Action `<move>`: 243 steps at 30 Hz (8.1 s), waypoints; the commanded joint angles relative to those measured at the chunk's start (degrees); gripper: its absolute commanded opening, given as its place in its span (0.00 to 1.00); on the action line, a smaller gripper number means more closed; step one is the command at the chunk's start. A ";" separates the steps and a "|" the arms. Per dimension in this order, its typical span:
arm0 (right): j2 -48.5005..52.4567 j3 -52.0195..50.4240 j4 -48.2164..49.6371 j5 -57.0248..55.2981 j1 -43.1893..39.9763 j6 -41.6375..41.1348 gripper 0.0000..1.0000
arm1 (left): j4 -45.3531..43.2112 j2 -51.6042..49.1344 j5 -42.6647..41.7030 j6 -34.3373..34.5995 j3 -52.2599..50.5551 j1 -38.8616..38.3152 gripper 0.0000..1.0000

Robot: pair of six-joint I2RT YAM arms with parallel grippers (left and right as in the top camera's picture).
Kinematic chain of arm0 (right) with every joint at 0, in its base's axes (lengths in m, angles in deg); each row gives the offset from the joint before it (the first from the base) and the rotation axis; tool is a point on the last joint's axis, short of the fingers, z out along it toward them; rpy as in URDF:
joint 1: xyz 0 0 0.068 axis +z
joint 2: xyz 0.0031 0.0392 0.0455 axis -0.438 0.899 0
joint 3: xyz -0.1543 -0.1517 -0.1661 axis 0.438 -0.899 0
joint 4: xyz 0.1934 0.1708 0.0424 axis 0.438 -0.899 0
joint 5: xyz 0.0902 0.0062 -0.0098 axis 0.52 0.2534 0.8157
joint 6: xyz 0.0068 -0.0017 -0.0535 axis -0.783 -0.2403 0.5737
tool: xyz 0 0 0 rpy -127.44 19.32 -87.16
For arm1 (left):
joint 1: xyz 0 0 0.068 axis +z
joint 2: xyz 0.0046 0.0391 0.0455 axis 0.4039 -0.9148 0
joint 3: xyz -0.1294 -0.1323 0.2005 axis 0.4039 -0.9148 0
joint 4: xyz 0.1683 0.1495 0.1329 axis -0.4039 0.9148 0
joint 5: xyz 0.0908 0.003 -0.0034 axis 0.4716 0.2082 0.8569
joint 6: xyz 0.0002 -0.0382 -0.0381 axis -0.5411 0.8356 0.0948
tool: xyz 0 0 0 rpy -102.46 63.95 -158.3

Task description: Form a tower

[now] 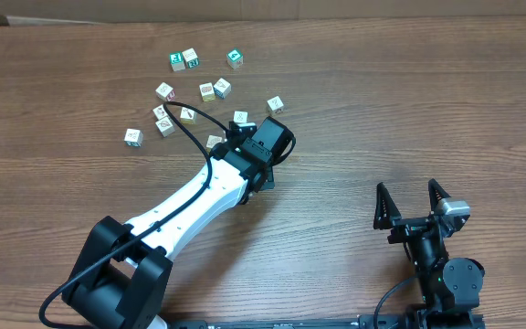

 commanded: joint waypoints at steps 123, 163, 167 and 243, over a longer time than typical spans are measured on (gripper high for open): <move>-0.57 -0.57 0.31 0.28 -0.17 -0.17 1.00 | -1.27 -2.40 1.55 -1.99 -2.12 -0.39 0.58; -0.57 -0.57 0.31 0.28 -0.17 -0.17 1.00 | -1.27 -2.40 -0.39 -1.11 -2.12 1.51 0.35; -0.57 -0.57 0.31 0.28 -0.17 -0.17 1.00 | -1.29 -2.40 -0.42 -1.14 -2.12 1.51 0.36; -0.57 -0.57 0.31 0.28 -0.17 -0.17 1.00 | -1.29 -2.34 -0.55 -4.98 -2.12 1.51 0.19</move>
